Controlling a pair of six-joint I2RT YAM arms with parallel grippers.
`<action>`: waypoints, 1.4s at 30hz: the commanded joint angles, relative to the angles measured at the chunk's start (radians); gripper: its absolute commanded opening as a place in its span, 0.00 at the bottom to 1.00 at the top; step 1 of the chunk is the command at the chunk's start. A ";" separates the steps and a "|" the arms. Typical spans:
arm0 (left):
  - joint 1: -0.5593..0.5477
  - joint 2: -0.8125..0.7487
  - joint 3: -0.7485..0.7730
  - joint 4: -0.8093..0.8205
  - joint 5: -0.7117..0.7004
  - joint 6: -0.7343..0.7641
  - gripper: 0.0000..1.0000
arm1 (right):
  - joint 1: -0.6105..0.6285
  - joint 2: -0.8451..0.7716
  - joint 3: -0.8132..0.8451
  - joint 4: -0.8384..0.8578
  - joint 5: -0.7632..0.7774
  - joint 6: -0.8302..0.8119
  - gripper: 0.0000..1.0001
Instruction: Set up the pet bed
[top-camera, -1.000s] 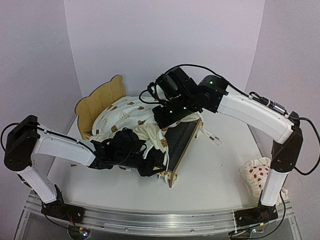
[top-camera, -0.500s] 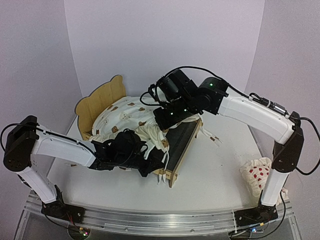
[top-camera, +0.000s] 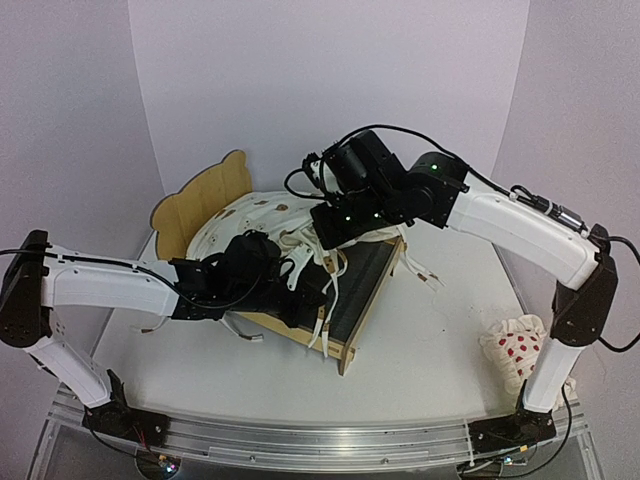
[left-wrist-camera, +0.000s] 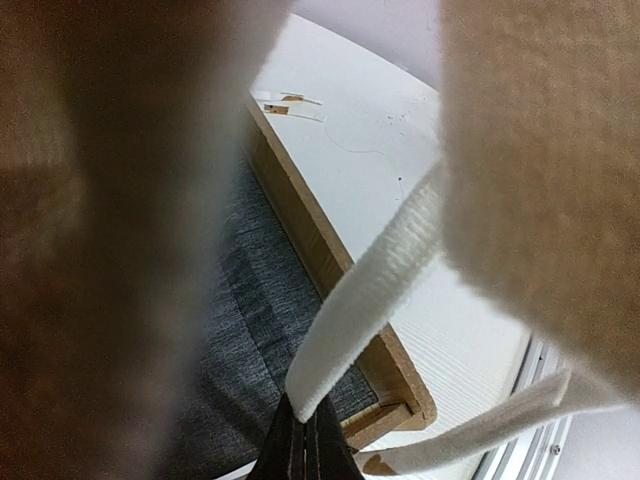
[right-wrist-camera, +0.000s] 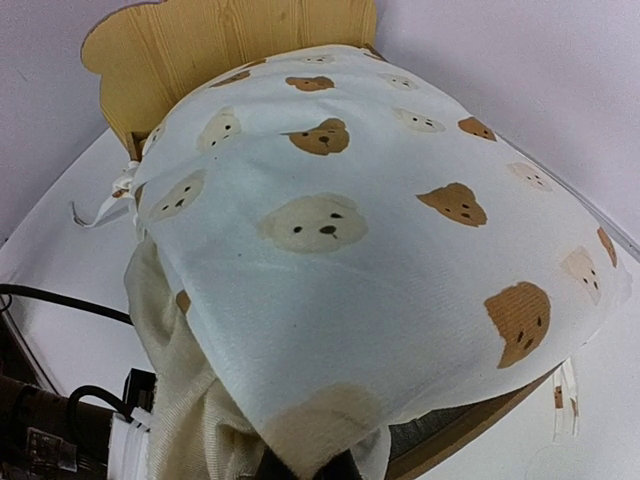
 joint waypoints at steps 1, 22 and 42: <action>0.002 -0.038 0.106 0.022 -0.098 -0.011 0.00 | 0.007 -0.048 -0.017 0.020 -0.001 -0.003 0.00; 0.003 -0.058 0.148 0.026 -0.147 0.097 0.00 | 0.006 -0.056 -0.060 0.040 0.006 0.003 0.00; 0.002 -0.064 0.196 0.067 -0.210 0.254 0.00 | 0.007 -0.014 -0.011 0.049 0.021 -0.015 0.00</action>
